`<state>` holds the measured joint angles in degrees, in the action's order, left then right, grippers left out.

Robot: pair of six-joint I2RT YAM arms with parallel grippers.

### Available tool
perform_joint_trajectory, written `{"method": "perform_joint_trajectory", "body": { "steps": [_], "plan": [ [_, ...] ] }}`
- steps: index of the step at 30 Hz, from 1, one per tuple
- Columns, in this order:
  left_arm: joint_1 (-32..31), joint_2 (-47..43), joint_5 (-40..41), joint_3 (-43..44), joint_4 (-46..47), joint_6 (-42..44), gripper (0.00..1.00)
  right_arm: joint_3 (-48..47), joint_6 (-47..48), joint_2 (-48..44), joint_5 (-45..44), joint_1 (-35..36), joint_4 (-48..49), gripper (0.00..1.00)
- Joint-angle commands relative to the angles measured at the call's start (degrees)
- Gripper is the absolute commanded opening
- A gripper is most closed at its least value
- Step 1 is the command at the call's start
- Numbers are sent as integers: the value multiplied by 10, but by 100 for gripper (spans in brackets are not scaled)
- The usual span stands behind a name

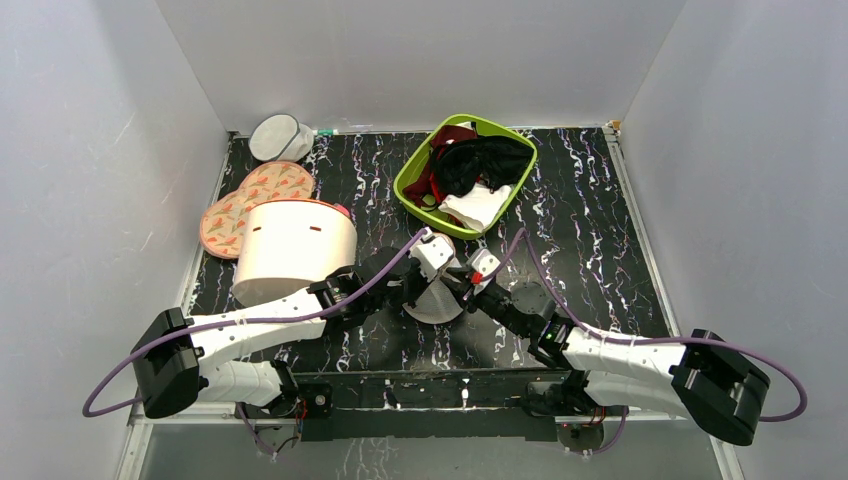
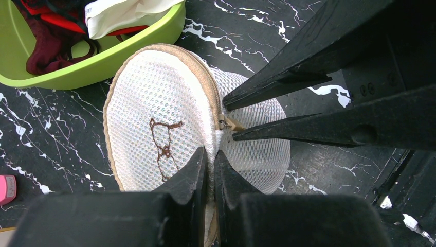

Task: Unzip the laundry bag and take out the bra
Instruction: Unzip the laundry bag at the center of the board.

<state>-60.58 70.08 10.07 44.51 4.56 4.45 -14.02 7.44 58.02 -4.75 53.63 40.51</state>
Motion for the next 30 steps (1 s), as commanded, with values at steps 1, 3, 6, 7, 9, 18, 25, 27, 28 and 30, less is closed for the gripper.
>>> {"method": "perform_joint_trajectory", "body": {
  "steps": [1, 3, 6, 7, 9, 18, 25, 27, 28, 30],
  "plan": [
    [1, -8, -5, 25, -3, -4, 0, -18, 3, -10, -31, 3, 18, 21],
    [1, -7, -5, 26, -3, -3, 0, -15, 1, -17, -40, 3, 14, 19],
    [1, -2, -9, 28, -5, -4, 0, -12, 1, -24, -48, 3, 12, 16],
    [1, -2, -10, 29, -6, -4, 0, -12, 1, -25, -49, 3, 12, 16],
    [1, 0, -12, 30, -6, -5, 0, -12, 2, -22, -46, 3, 12, 16],
    [1, 1, -15, 30, -9, -5, 0, -18, 8, -14, -18, 3, 22, 22],
    [1, -2, -13, 31, -10, -5, 0, -26, 1, -8, -35, 3, 14, 17],
    [1, -2, -11, 32, -11, -2, 0, -21, -9, -18, -54, 3, 11, 14],
    [1, -2, -10, 32, -12, -1, 0, -17, -12, -25, -62, 3, 6, 13],
    [1, -2, -9, 32, -13, 2, 0, -11, -18, -42, -82, 2, -11, 11]
  ]
}}
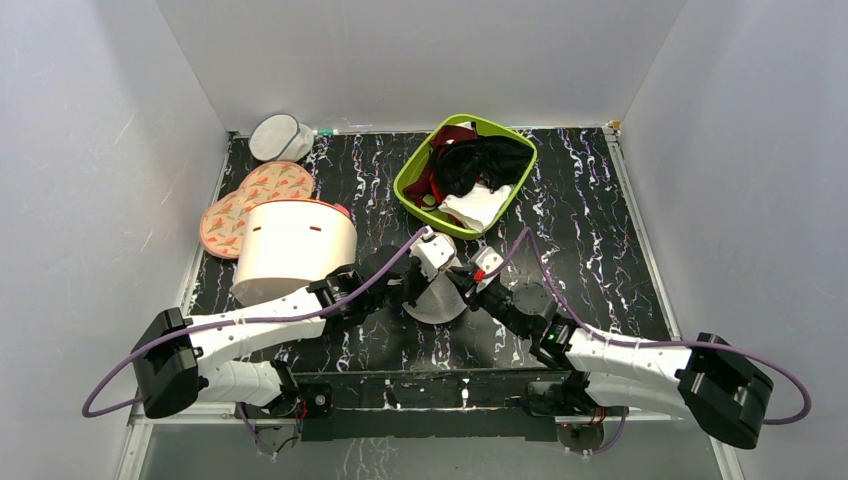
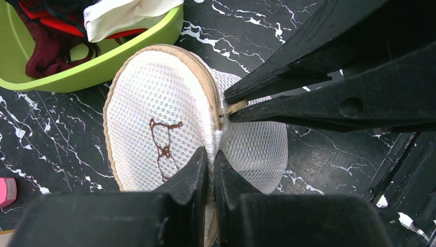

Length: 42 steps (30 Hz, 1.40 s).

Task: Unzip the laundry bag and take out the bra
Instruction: Unzip the laundry bag at the center of the board.

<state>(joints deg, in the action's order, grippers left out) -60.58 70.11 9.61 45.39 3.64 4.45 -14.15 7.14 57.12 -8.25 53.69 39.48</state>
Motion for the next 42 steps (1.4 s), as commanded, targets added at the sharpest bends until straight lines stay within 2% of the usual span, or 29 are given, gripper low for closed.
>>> {"method": "perform_joint_trajectory", "body": {
  "steps": [1, 5, 8, 15, 22, 25, 26, 30, 33, 38, 40, 42],
  "plan": [
    [1, -1, -4, 24, -5, 4, 0, -9, -22, -41, -63, 2, -14, 9],
    [1, 3, 3, 29, -13, 10, 0, -9, -26, -73, -72, 2, -60, 0],
    [1, 3, 1, 29, -13, 9, 0, -22, -32, -87, -60, 1, -97, 0],
    [1, 3, 0, 23, -13, 32, 0, -87, -88, -73, -108, -15, -229, 0],
    [1, 0, 0, 19, -16, 46, 0, -116, -179, -51, -20, -113, -292, 0],
    [1, 2, 3, 20, -18, 46, 0, -128, -174, -57, 87, -144, -309, 0],
    [1, 3, 6, 21, -19, 46, 2, -136, -166, -56, 117, -145, -318, 0],
    [1, 7, -2, 29, -26, 41, 40, -182, -153, -42, 214, -144, -373, 0],
    [1, 5, -20, 30, -27, 37, 61, -183, -173, -47, 265, -143, -367, 0],
    [1, -4, -42, 28, -21, 30, 74, -173, -202, -59, 285, -139, -347, 0],
    [1, -4, -37, 26, -18, 29, 74, -171, -208, -61, 292, -137, -342, 0],
    [1, -2, -23, 26, -19, 30, 68, -172, -207, -58, 298, -136, -342, 0]
  ]
}}
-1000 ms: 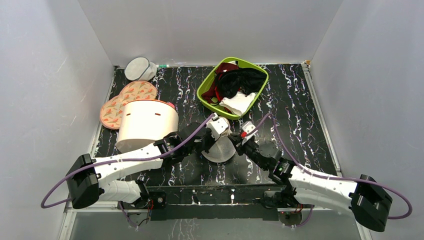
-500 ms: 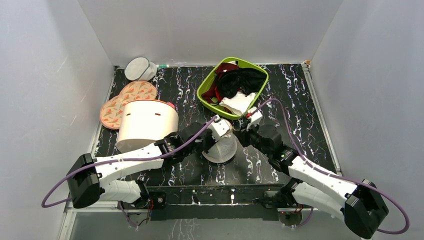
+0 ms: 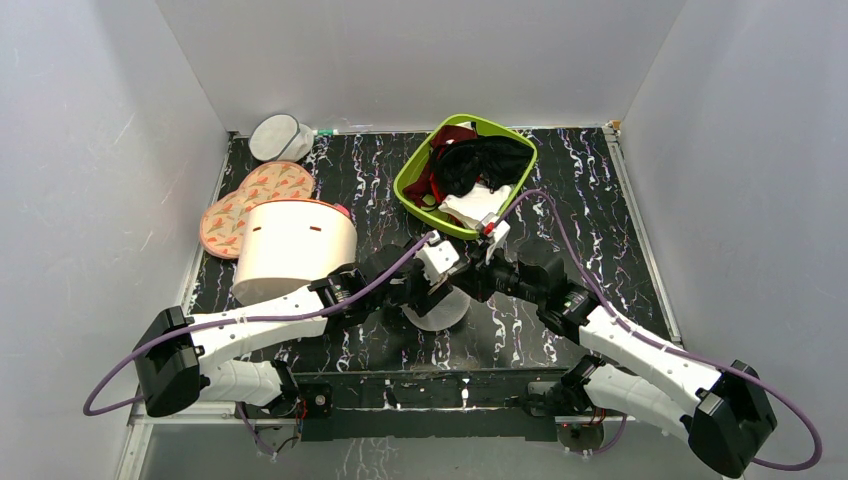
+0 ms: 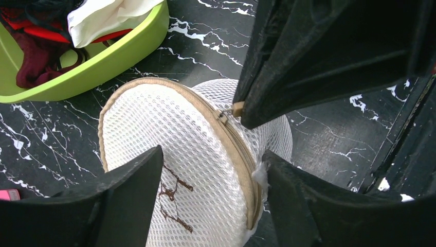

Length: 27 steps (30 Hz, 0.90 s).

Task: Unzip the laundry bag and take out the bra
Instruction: Unzip the laundry bag at the center of the board.

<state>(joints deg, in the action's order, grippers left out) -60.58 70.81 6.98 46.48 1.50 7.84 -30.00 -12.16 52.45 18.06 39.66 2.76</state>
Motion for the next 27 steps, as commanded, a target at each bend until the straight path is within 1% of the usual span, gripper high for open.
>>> {"method": "perform_joint_trajectory", "body": {
  "steps": [1, 3, 8, 10, 14, 17, 22, 27],
  "plan": [
    [1, -7, 9, 17, 1, -2, 64, -14, -14, -10, 36, 4, 24, 0],
    [1, -4, 23, 20, -4, -2, 56, -14, -13, -9, 35, 6, 22, 0],
    [1, -3, 42, 19, -1, 0, 32, -15, -14, -14, 33, 6, 23, 0],
    [1, -5, 42, 18, -1, 0, 25, -16, -16, -14, 14, 5, 18, 0],
    [1, -7, 51, 18, -1, 2, 18, -11, -43, -9, -54, 5, 15, 0],
    [1, -6, 58, 19, -3, 6, 12, -12, -59, 3, -65, 5, 24, 0],
    [1, -7, 65, 19, -5, 8, 8, -23, -85, 25, -113, -8, 3, 0],
    [1, -9, 66, 21, -8, 8, 6, -37, -102, 40, -113, -50, -27, 0]
  ]
}}
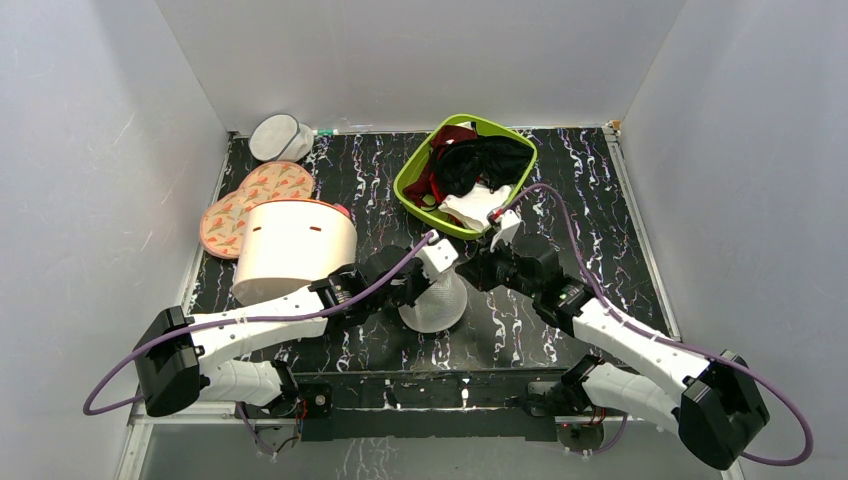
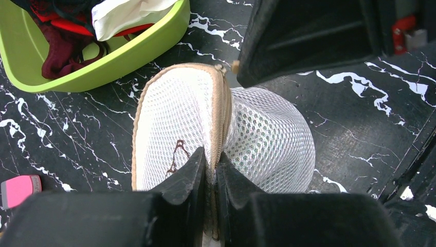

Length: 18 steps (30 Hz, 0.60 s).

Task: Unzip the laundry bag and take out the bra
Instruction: Unzip the laundry bag at the center of the board.

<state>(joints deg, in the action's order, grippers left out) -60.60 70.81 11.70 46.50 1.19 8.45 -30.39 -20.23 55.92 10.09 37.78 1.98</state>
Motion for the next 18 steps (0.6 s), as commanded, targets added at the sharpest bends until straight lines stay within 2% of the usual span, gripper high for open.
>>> {"method": "perform_joint_trajectory", "body": {
  "steps": [1, 4, 7, 11, 14, 16, 18],
  "plan": [
    [1, -9, 20, 21, -5, 3, 5, -33, -22, 4, -27, -38, -22, 0],
    [1, -8, 22, 22, -7, 3, 4, -28, -4, -8, 24, -54, -17, 0],
    [1, -5, 32, 25, -11, 3, 4, -24, 31, -29, 120, -53, -2, 0],
    [1, 6, 72, 30, -17, 4, 15, -10, 41, -53, 238, -52, 36, 0],
    [1, 9, 78, 40, -29, 4, 20, 1, 33, -62, 263, -52, 60, 0],
    [1, -5, 65, 36, -25, 4, 31, 8, 28, -63, 275, -51, 81, 0],
    [1, -34, 24, 22, -7, 12, 47, 14, 20, -60, 278, -50, 95, 0]
  ]
}}
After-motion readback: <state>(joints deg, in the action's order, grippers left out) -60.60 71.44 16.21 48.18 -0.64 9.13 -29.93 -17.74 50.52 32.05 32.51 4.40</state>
